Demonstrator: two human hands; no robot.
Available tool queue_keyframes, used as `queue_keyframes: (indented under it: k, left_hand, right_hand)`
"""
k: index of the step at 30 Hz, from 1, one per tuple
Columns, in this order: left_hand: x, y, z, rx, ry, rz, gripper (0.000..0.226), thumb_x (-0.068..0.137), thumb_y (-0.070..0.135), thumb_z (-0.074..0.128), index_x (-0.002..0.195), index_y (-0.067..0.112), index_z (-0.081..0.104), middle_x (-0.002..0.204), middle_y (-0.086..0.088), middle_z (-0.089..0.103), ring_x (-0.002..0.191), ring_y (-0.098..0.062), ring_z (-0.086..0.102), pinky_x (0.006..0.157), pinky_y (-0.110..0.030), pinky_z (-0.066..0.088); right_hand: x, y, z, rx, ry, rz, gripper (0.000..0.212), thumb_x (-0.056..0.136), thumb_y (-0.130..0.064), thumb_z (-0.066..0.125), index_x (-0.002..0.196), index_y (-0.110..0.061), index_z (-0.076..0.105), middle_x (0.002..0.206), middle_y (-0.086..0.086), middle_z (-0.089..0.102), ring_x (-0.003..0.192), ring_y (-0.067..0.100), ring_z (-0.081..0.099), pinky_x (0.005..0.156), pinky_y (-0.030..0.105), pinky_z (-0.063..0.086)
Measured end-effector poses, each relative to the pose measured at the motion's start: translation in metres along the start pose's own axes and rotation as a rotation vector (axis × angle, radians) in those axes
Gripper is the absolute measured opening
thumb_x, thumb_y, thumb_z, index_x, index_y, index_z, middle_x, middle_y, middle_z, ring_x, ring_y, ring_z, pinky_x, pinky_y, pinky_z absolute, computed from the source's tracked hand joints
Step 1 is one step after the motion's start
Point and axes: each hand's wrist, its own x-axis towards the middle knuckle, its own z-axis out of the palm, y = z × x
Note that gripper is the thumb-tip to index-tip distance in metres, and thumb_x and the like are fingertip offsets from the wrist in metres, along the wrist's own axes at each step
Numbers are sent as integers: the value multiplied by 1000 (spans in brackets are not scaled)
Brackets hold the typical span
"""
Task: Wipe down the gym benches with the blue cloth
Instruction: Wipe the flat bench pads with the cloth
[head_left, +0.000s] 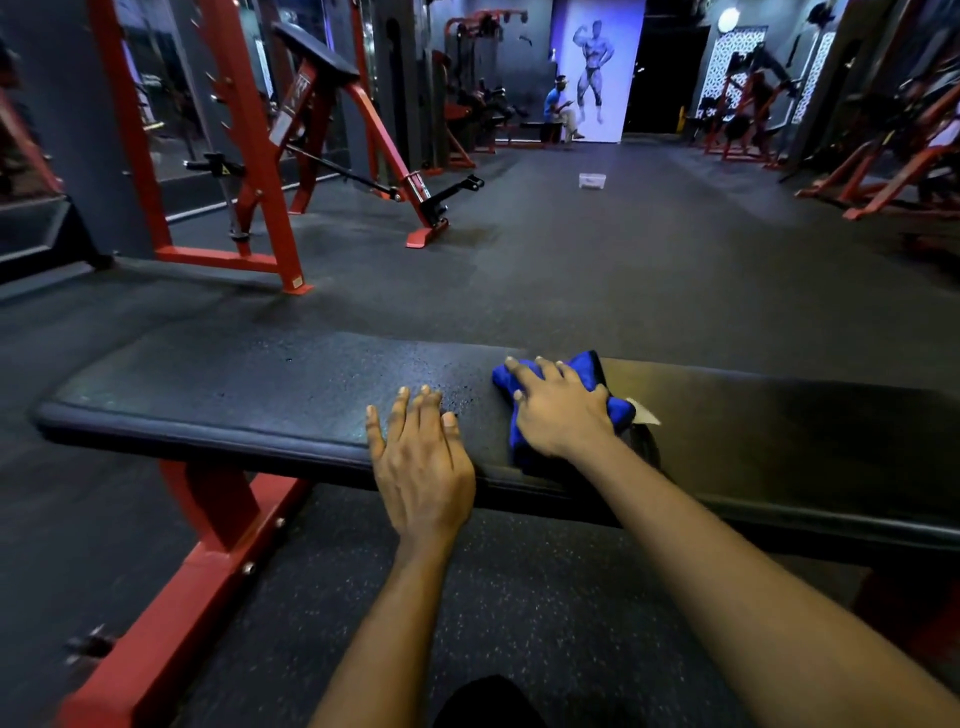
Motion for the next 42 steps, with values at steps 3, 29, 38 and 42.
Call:
queue_keyframes:
  k: [3,29,38,42]
  left_hand:
    - [-1,1,-1,6,-10,2,48,98,33,30,127,11,62,136,-5,60,137,-20,43,122,-44,12]
    - [6,-15,-14,-107,64,-119,50,100,36,25,129,11,57,142,-8,54,143,-23,32,122,-35,2]
    - [16,-54,-13,-58,38,-198,71,95,48,13,147,7,38,156,-9,34,148,-24,22,118,-26,-6]
    - [13,-62,-20,-166,-24,-158,76,93,55,7,153,11,27,161,-5,25,150,-16,13,116,-17,-9]
  right_hand:
    - [-43,-7,6,-54,80,-18,53,105,-38,27,156,-40,13,165,1,16,151,25,13,112,62,21]
    - [-49,17,-6,-82,-14,-255,53,105,-43,26,154,-49,8,166,-7,8,152,21,10,112,57,23]
    - [-16,-49,9,-90,24,-414,51,105,-43,26,155,-40,15,163,2,21,149,28,18,109,55,26]
    - [3,-90,11,-80,-39,-460,52,106,-41,26,156,-37,15,163,4,20,150,31,16,111,61,20]
